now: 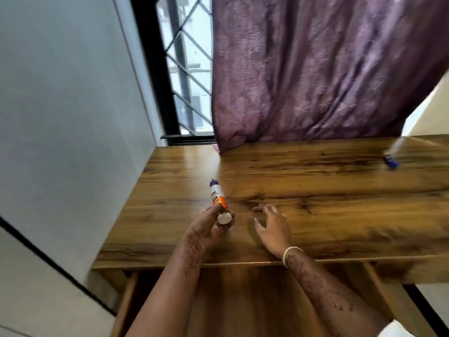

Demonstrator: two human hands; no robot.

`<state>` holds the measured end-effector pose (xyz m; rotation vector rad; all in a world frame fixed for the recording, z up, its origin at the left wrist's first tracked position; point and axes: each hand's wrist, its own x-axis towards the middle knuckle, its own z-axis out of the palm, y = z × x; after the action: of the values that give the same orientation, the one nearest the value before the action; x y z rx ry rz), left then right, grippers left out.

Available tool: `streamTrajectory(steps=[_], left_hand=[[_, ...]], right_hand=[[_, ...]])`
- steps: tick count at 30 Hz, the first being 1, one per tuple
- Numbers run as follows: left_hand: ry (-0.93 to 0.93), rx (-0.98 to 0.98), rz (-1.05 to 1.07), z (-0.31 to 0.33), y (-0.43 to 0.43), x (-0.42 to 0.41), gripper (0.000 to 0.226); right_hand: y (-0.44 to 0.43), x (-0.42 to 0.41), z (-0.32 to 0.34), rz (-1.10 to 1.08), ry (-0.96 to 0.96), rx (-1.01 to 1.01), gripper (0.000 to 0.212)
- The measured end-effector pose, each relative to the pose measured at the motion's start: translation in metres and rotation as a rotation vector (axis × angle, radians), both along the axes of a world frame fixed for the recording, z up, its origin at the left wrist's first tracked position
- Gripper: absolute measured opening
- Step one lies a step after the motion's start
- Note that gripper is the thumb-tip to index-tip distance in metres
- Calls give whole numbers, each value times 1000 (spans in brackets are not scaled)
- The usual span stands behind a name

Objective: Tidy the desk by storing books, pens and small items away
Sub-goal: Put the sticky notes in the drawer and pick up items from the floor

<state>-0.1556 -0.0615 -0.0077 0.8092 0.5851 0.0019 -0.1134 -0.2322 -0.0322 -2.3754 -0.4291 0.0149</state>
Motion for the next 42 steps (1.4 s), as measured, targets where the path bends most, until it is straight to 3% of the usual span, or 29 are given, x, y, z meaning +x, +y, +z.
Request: streamTrajectory(steps=[7,11,17,22,32,36,42], left_hand=[[76,138,-112,5,-177,-1,21],[75,202,-38,13,-262,6,32],[64,213,-102,27,-348,19,39],[41,237,-114,19,-381,50,32],[23,358,-122,-11,-423,171,31],[75,427,-57,-17,-418,222,37],[85,340,-57,-20,-413,280,20]], right_hand=[[-169,9,22,-55,83,94,33],[-256,17,32,-58,107,169,30],[-340,39,40,-104,145,205,27],[-378,82,42,-152,160,247,22],[-414,220,28,-163,115,-109,37],[-407,287,22,-136,143,-141,49],[-395,362,7,-116,43,-291,57]])
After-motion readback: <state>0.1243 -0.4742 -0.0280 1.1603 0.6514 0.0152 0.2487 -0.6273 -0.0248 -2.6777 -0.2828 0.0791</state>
